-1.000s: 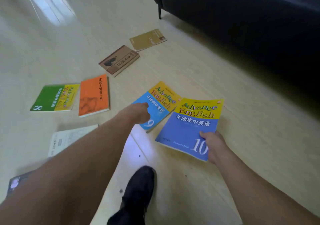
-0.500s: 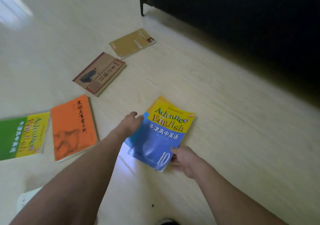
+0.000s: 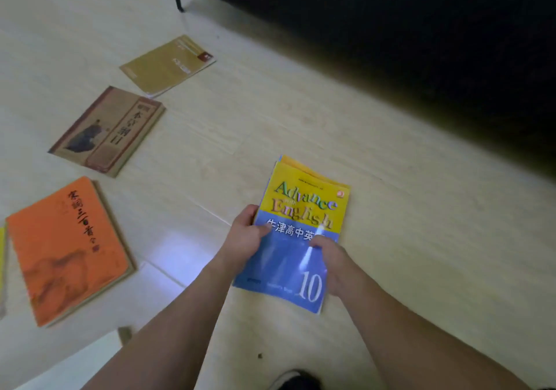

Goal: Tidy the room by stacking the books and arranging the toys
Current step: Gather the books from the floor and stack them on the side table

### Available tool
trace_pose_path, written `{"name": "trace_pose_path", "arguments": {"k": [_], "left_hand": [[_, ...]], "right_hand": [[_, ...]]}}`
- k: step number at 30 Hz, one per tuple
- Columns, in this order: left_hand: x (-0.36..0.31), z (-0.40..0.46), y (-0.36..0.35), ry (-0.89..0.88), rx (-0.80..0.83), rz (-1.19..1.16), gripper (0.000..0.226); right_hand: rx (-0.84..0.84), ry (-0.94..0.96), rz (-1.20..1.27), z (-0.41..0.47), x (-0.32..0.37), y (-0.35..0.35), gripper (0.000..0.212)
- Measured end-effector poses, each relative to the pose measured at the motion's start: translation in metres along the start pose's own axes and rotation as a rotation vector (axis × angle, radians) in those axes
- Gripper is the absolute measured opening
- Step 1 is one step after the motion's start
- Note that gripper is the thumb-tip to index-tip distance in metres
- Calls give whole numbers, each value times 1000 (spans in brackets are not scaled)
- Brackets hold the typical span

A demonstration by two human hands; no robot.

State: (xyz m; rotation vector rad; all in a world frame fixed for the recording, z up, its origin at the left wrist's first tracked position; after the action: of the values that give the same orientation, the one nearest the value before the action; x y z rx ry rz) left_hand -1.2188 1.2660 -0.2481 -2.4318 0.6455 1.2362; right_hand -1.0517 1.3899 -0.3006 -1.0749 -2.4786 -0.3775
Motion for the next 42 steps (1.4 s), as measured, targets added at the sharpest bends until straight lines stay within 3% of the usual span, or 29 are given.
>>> {"name": "trace_pose_path", "arguments": {"k": [4, 8, 12, 15, 18, 21, 24, 27, 36, 42], "left_hand": [[-50, -6, -82, -91, 328, -193, 22], [-89, -13, -176, -111, 572, -206, 35], [-98, -16, -247, -148, 617, -97, 56], [-73, -19, -289, -159, 601, -11, 53], [-18, -28, -306, -77, 599, 118, 37], [18, -37, -313, -7, 626, 272, 42], [14, -29, -336, 12, 516, 404, 36], [-9, -43, -378, 16, 443, 496, 41], [-100, -195, -513, 130, 476, 660, 24], [-161, -318, -577, -4, 483, 875, 37]], "right_hand": [[-164, 280, 208, -32, 66, 83, 40], [-354, 591, 322, -84, 116, 168, 32], [-472, 758, 312, -128, 123, 228, 29], [-558, 855, 316, -143, 103, 269, 22], [-555, 783, 259, -115, 47, 287, 15], [-500, 622, 205, -89, -3, 293, 19], [-415, 561, 200, -78, -8, 308, 12], [-403, 535, 445, -93, 6, 341, 13], [-399, 315, 763, -261, 26, 474, 25], [-378, 221, 844, -403, 31, 545, 24]]}}
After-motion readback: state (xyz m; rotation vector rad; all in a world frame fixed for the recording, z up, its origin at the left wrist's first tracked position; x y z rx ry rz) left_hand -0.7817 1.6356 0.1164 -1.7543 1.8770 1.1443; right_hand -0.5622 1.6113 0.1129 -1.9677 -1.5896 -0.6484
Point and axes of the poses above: each hand's wrist, its own z-axis towards the middle knuckle, its own y-axis out of the back of the hand, x = y × z, the point moved 9 cm from there along z, towards the middle knuckle, and after that the axes turned 8 degrees about -z, right-handed, at the moved point
